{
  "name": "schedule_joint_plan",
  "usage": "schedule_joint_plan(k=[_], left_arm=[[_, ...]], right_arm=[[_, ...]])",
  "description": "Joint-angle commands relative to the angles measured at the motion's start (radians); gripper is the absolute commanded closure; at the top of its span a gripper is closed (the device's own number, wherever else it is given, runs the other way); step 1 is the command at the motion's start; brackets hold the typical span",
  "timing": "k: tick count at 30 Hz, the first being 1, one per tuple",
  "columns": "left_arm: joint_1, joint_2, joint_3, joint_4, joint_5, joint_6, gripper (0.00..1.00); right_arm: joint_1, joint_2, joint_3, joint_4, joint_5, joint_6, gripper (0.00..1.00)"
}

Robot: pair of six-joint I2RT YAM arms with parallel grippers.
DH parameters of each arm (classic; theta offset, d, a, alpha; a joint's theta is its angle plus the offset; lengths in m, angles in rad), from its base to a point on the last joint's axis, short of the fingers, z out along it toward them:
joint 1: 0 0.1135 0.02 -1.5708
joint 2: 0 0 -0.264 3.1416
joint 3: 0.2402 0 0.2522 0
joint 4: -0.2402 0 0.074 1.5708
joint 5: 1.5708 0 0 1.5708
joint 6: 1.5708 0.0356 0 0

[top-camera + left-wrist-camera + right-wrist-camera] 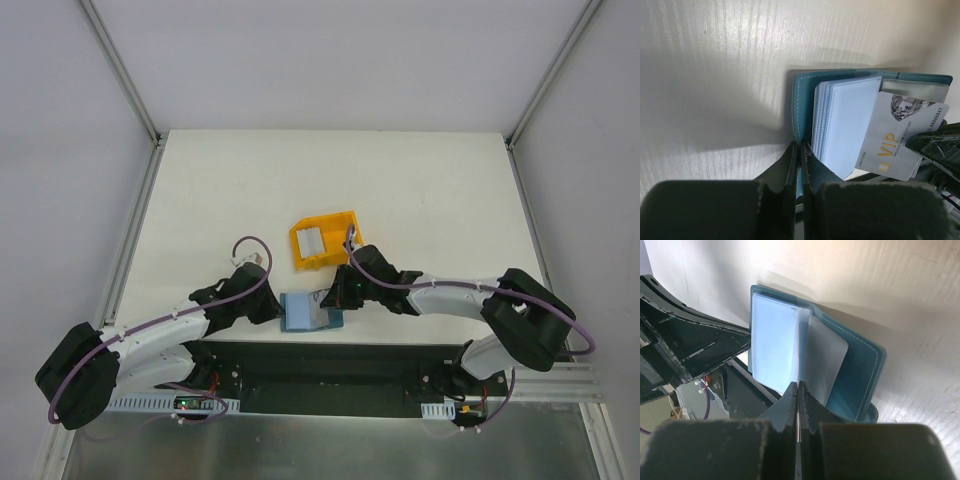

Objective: Put the credit cards into the card holder
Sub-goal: Insert the credit card into the card holder.

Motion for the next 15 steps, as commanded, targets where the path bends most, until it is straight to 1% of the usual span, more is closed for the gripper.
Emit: schedule_joint_plan(k=[1, 6, 12, 15], left_arm=[[-0.006, -0.009, -0.039, -0.007, -0.018, -0.012, 1.0], [-0.006, 0.002, -0.06, 0.0, -0.018, -0.019, 1.0], [-0.006, 0.023, -0.065, 0.016, -0.018, -0.016, 1.0], [-0.006, 0.03, -0.065, 0.019, -0.018, -0.013, 1.0]], right_arm=[[-0.003, -0.015, -0.06, 0.136, 0.026, 0.05, 1.0], [-0.003, -0.019, -0.087, 0.184, 0.026, 0.055, 1.0], [-0.009, 0.033, -0.093, 0.266, -0.002, 0.077, 1.0], [-0.015, 0.05, -0.093, 0.279, -0.01, 0.081, 1.0]])
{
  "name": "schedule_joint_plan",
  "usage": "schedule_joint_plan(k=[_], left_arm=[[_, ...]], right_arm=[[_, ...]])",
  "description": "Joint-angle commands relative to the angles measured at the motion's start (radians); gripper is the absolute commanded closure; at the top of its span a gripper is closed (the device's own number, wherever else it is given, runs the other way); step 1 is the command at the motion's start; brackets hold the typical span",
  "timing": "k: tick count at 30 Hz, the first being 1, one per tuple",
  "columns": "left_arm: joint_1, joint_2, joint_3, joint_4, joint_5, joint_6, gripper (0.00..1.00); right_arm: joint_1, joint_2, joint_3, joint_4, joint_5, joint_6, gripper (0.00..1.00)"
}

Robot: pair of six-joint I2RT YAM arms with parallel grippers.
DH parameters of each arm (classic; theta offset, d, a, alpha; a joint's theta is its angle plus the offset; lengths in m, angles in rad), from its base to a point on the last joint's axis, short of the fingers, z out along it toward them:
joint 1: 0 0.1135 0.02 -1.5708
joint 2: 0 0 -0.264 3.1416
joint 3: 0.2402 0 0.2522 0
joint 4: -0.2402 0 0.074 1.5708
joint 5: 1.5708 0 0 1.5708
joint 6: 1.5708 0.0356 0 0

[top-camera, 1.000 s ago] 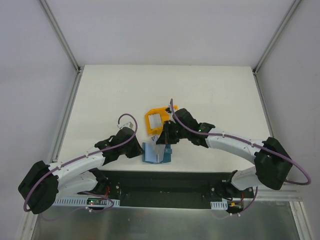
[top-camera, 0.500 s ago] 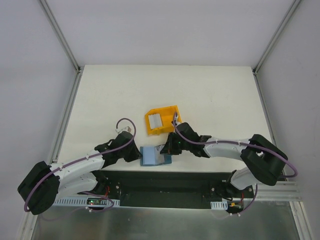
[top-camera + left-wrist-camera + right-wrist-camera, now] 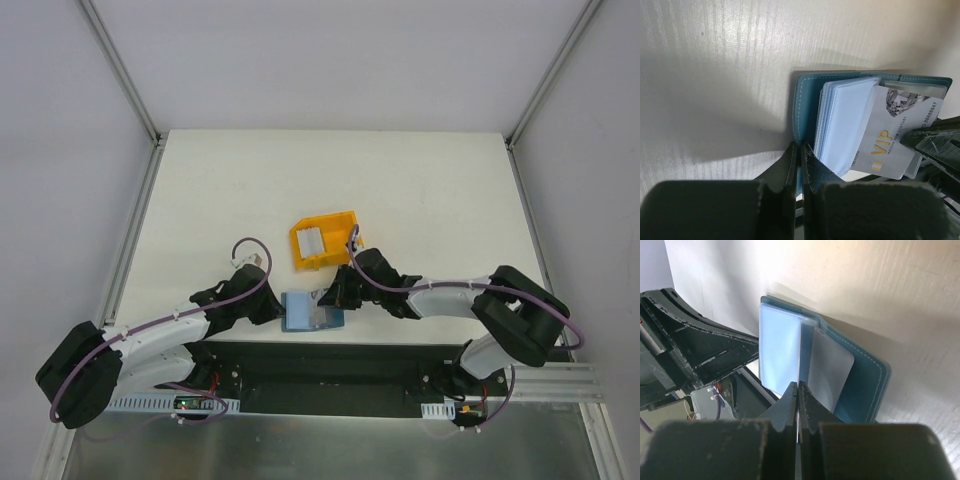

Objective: Put the credit cards into the card holder
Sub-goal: Insert the credit card into the card holder.

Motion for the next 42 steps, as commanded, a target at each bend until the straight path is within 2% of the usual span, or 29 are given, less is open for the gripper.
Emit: schedule_joint_plan(k=[1, 10, 15, 20, 28, 34, 38, 42], left_arm=[[-0.006, 0.025, -0.027, -0.037, -0.017, 0.008, 1.0], [-0.005, 0.03, -0.029, -0.034, -0.017, 0.009, 1.0], [-0.005, 0.024, -0.034, -0.034, -0.017, 0.003, 1.0], [-0.006, 0.036, -0.026, -0.028, -0.017, 0.008, 1.0], [-0.006, 0.051, -0.018, -0.023, -0.014, 0.006, 1.0], [-0.006, 0.061, -0.007, -0.016, -0.006, 0.015, 1.0], [-0.006, 0.055, -0.014, -0.017, -0.003, 0.012, 1.0], [-0.006, 0.036, -0.023, -0.017, -0.003, 0.008, 1.0]], right_arm=[[-0.011, 0.031, -0.012, 0.09, -0.008, 0.019, 1.0], [-0.042, 0.074, -0.052, 0.153, -0.043, 0.042, 1.0], [-0.033, 0.056, -0.082, 0.163, -0.019, 0.085, 1.0], [-0.021, 0.122, -0.078, 0.238, -0.034, 0.097, 1.0], [0.015, 0.14, -0.075, 0.249, 0.006, 0.109, 0.99], [0.048, 0.174, -0.036, 0.242, 0.029, 0.128, 0.93], [0.045, 0.134, -0.027, 0.168, 0.064, 0.096, 0.86], [0.045, 0.064, 0.013, -0.019, 0.125, 0.024, 0.69]])
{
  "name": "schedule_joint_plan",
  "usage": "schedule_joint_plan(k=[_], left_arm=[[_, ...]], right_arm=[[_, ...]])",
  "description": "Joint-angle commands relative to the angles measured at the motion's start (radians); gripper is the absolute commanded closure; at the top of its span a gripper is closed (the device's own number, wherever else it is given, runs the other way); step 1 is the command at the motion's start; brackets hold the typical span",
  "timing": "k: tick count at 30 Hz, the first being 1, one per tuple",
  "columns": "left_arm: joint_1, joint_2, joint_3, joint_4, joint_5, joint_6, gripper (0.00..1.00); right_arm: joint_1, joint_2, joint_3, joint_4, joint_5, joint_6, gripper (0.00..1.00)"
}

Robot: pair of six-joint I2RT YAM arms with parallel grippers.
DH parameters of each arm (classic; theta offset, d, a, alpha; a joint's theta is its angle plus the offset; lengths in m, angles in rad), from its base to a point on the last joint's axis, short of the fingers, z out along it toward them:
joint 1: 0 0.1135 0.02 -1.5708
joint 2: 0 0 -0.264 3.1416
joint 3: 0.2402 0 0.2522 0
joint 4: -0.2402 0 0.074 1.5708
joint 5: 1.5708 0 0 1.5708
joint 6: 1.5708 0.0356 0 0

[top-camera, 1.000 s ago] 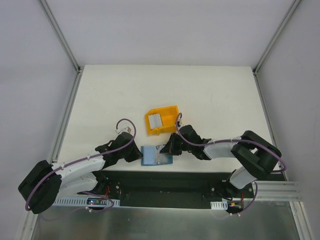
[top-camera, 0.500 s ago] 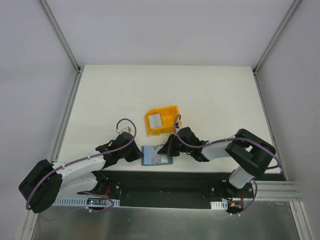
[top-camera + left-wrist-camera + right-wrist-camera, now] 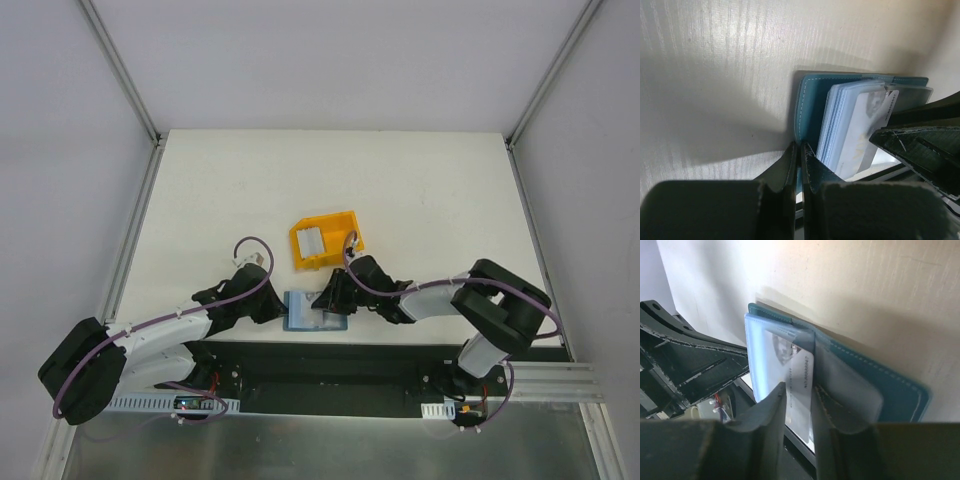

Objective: Put the credit cards into the card holder
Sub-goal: Insert the credit card into the card holder.

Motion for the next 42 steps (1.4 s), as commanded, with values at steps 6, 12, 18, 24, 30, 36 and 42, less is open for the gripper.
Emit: schedule_joint_plan(k=[6, 12, 18, 24, 30, 36, 42], left_arm=[[-0.006, -0.001, -0.021, -0.058, 0.0, 0.014, 1.0], [-0.006, 0.02, -0.002, -0.056, 0.005, 0.025, 1.0], [-0.005, 0.032, 0.006, -0.055, 0.01, 0.025, 1.0], [-0.006, 0.036, 0.015, -0.05, 0.011, 0.026, 1.0], [-0.006, 0.046, 0.027, -0.05, 0.014, 0.028, 1.0], [-0.006, 0.045, 0.03, -0.049, 0.016, 0.028, 1.0], [-0.005, 0.042, 0.027, -0.049, 0.017, 0.028, 1.0]], right_arm=[[0.015, -0.105, 0.096, -0.366, 0.117, -0.141, 0.6], [0.035, -0.05, 0.148, -0.356, 0.056, -0.149, 0.6], [0.049, -0.023, 0.191, -0.35, 0.031, -0.153, 0.6], [0.061, -0.013, 0.238, -0.352, -0.004, -0.166, 0.64], [0.075, 0.013, 0.286, -0.384, -0.044, -0.156, 0.71], [0.079, 0.023, 0.31, -0.387, -0.078, -0.156, 0.82], [0.078, 0.013, 0.314, -0.418, -0.059, -0.178, 0.76]])
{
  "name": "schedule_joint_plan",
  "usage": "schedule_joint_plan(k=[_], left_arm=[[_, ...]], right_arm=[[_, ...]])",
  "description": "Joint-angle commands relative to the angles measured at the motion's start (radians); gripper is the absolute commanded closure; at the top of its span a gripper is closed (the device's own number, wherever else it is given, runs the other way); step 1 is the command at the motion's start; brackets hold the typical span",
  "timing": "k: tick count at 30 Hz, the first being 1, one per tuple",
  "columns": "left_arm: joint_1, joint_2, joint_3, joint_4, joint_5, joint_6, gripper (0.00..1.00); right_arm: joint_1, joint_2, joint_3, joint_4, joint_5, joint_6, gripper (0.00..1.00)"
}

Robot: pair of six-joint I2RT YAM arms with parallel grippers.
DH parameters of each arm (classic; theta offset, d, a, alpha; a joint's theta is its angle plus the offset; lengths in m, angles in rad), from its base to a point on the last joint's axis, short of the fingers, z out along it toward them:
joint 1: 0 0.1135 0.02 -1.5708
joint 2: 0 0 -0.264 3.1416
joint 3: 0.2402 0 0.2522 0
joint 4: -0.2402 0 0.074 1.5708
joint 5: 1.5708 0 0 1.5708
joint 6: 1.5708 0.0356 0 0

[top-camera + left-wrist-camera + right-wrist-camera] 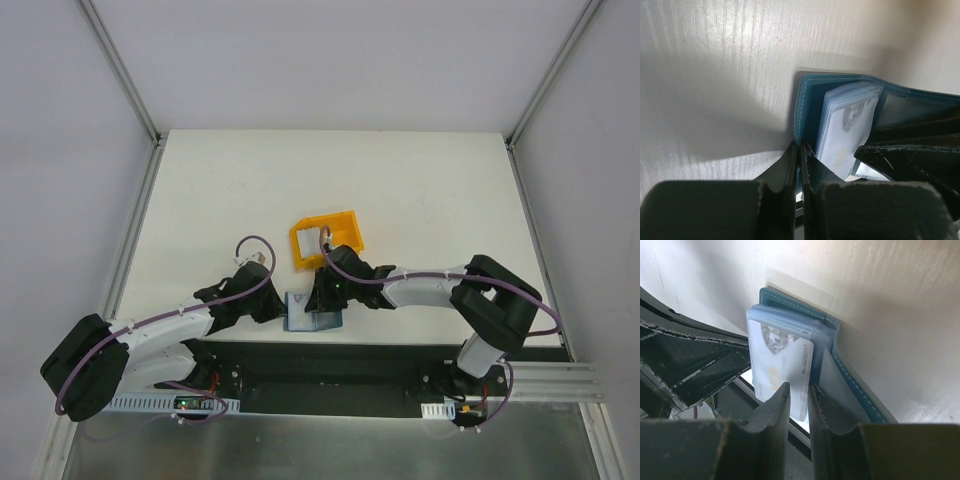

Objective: Put the credit cards into the card holder
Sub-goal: Insert the credit card into the card holder.

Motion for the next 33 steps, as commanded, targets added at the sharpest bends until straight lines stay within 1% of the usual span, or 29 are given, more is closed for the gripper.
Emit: schedule_joint_plan(k=[1, 5, 7, 11, 13, 14, 16, 18, 23, 25, 28, 33], left_arm=[[-0.005, 0.012, 0.005, -0.039, -0.002, 0.023, 1.0], [-0.006, -0.013, -0.011, -0.039, -0.008, 0.017, 1.0], [-0.006, -0.025, -0.017, -0.039, -0.008, 0.015, 1.0], [-0.006, -0.051, -0.022, -0.041, -0.005, 0.014, 1.0], [-0.006, -0.062, -0.022, -0.041, -0.003, 0.012, 1.0], [-0.006, -0.071, -0.022, -0.041, -0.002, 0.015, 1.0], [-0.006, -0.085, -0.023, -0.041, -0.002, 0.015, 1.0], [-0.006, -0.092, -0.02, -0.041, 0.001, 0.015, 1.0], [-0.006, -0.091, -0.015, -0.041, 0.01, 0.021, 1.0], [-0.006, -0.089, -0.012, -0.041, 0.018, 0.023, 1.0], [-0.006, -0.095, -0.014, -0.042, 0.023, 0.023, 1.0], [-0.005, -0.117, -0.005, -0.047, 0.024, 0.024, 1.0]], right_arm=[[0.019, -0.022, 0.05, -0.014, -0.03, -0.029, 0.75], [0.012, -0.099, 0.056, -0.145, 0.089, -0.107, 0.66], [0.009, -0.119, 0.059, -0.212, 0.127, -0.14, 0.64], [0.01, -0.11, 0.079, -0.35, 0.182, -0.17, 0.64], [0.012, -0.111, 0.07, -0.386, 0.199, -0.167, 0.64], [0.012, -0.113, 0.065, -0.407, 0.249, -0.166, 0.64], [0.01, -0.114, 0.059, -0.442, 0.279, -0.169, 0.64], [0.012, -0.113, 0.059, -0.461, 0.299, -0.17, 0.66], [0.012, -0.093, 0.077, -0.466, 0.288, -0.176, 0.66], [0.01, -0.088, 0.092, -0.478, 0.293, -0.181, 0.68], [0.012, -0.105, 0.106, -0.486, 0.307, -0.183, 0.69], [0.015, -0.168, 0.103, -0.414, 0.252, -0.201, 0.68]])
